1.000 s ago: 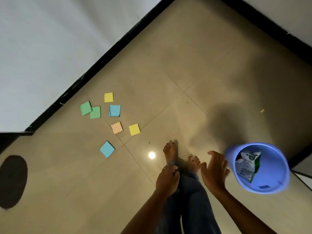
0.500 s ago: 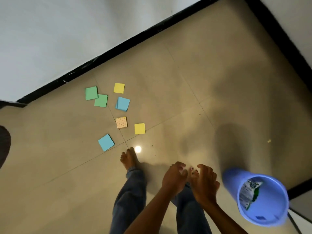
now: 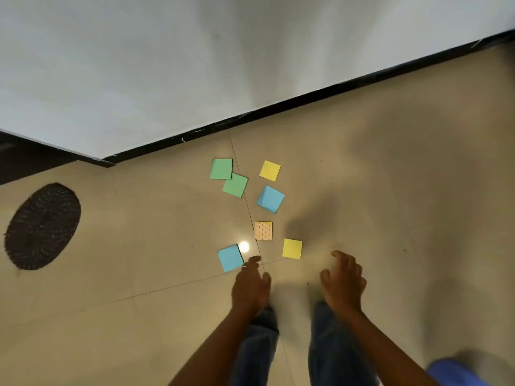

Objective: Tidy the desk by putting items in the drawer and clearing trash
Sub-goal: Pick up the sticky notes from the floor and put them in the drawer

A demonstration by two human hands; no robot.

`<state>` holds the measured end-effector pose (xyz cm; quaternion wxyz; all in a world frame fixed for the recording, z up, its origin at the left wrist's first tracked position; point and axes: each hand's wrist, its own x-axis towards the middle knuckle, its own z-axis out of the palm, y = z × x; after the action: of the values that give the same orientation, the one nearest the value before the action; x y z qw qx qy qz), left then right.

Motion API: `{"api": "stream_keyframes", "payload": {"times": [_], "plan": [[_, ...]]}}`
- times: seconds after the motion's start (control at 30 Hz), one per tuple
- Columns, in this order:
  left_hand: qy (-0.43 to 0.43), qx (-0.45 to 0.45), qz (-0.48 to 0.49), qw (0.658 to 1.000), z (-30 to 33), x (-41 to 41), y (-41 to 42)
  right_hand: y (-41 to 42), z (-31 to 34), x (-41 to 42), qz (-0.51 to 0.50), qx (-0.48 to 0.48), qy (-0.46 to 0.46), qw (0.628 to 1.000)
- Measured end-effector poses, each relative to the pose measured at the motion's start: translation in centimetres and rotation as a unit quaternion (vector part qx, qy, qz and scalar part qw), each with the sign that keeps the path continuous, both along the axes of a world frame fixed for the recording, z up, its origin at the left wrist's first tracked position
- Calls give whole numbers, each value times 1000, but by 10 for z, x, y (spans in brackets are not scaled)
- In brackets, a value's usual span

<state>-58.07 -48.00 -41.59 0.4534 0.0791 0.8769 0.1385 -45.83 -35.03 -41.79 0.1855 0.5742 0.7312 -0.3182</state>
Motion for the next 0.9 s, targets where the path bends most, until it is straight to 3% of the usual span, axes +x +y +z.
{"api": "stream_keyframes", "payload": {"times": [0.23, 0.43, 0.6, 0.77, 0.9], "plan": [[-12, -1, 67, 998, -23, -26, 43, 20, -16, -72, 71, -17, 53, 996], [-53, 30, 61, 996, -73, -46, 116, 64, -56, -120, 133, 3, 56, 989], [-38, 45, 54, 997, -144, -97, 142, 97, -128, -153, 154, 17, 22, 988], [-16, 47, -6, 999, -235, -157, 129, 101, -231, -183, 140, -19, 19, 990], [-10, 51, -29, 998, -298, -178, 102, 94, -310, -194, 191, -17, 12, 981]]}}
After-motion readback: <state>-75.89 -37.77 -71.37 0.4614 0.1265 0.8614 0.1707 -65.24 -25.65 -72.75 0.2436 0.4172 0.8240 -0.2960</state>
